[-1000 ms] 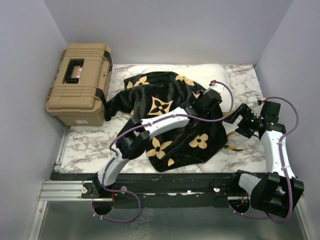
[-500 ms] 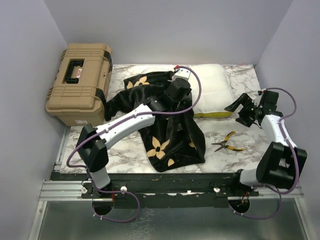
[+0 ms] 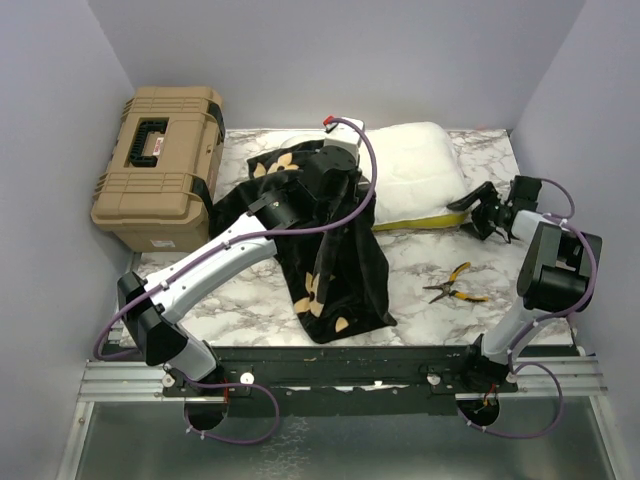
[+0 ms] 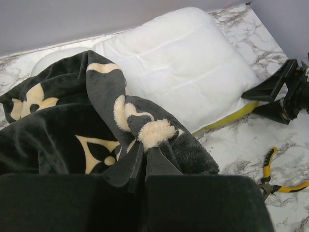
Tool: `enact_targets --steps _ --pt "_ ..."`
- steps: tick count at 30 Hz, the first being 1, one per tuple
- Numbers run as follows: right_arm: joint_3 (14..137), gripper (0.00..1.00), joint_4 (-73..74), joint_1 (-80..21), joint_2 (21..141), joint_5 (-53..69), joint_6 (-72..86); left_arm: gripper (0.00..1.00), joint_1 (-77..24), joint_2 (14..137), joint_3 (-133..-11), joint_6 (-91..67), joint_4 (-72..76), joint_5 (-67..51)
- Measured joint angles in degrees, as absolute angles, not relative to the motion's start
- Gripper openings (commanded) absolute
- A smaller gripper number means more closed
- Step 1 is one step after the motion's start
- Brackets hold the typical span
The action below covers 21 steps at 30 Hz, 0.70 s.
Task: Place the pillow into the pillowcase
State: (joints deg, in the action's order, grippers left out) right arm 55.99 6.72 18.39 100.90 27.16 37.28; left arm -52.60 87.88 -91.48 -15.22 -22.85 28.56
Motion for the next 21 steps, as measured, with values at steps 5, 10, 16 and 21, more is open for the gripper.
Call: enact_targets --steps 5,10,16,21 --pt "61.7 0.01 1.1 18.3 102.7 30.9 39.5 0.00 -52.6 87.3 -91.1 -15.3 -23.8 28.1" --pt "66.9 0.00 1.3 17.9 100.6 31.0 38.7 0.00 -52.6 86.7 -90.5 -15.3 -25.6 28.2" --pt "73.2 0.00 10.6 17.7 88.4 26.3 35.9 0.00 -52.6 84.4 -89.4 -15.3 -26.8 29.7" --pt "86.3 0.00 17.7 17.7 78.5 21.2 32.6 0.00 -52.6 83.4 -89.4 -15.6 -27.6 31.5"
